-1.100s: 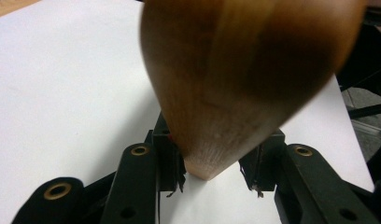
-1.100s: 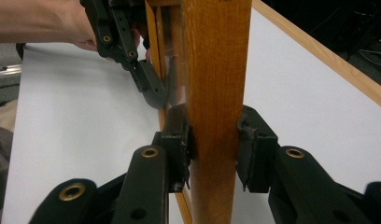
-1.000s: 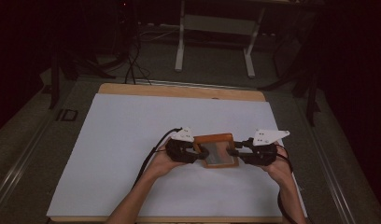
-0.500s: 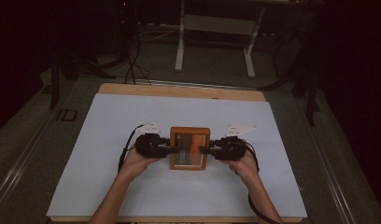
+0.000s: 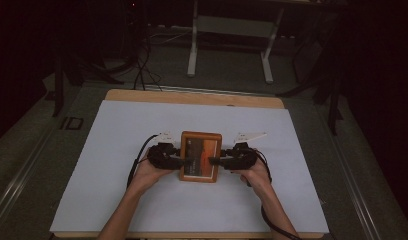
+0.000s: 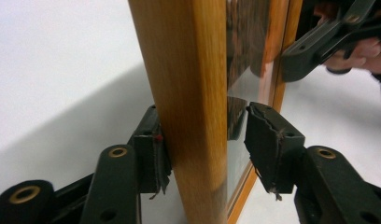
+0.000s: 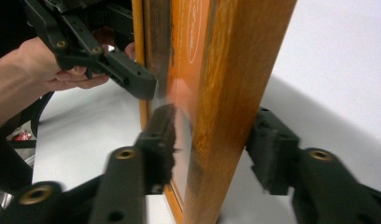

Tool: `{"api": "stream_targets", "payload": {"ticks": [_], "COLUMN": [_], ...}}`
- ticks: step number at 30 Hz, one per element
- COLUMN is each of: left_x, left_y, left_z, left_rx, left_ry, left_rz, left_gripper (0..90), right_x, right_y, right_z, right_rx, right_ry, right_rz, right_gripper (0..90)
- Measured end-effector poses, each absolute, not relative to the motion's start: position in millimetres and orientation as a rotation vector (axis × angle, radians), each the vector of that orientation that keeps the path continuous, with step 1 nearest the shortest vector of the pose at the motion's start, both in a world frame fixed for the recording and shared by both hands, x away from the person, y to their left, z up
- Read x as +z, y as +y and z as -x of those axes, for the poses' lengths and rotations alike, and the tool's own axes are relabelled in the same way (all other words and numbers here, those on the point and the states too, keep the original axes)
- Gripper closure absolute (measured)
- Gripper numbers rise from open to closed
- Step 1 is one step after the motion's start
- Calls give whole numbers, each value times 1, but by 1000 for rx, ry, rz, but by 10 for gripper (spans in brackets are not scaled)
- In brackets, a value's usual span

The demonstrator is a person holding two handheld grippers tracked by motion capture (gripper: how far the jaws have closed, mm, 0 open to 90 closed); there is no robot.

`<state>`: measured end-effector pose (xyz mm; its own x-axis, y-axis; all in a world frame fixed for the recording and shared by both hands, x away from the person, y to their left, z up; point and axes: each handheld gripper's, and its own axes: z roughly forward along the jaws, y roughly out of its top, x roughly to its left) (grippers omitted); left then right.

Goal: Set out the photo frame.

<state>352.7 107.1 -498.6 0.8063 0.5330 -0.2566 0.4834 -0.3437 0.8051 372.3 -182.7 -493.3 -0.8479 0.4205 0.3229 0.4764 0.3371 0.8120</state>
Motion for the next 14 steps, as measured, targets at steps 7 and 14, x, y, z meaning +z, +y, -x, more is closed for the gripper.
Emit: {"api": "stream_targets", "payload": {"ticks": [7, 14], "left_x": [-500, -499], "left_y": [112, 139], "left_z": [-349, -335], "left_rx": [58, 82], "left_ry": [760, 801], "left_rz": [-1974, -1928], "left_gripper": [401, 347], "right_x": [-490, -480], "right_y": [-187, -207], "right_z": [-371, -365], "right_rx": [-1598, -1594], "right_ry": [-2522, -2579], "right_rz": [865, 865], "right_gripper": [342, 245]}}
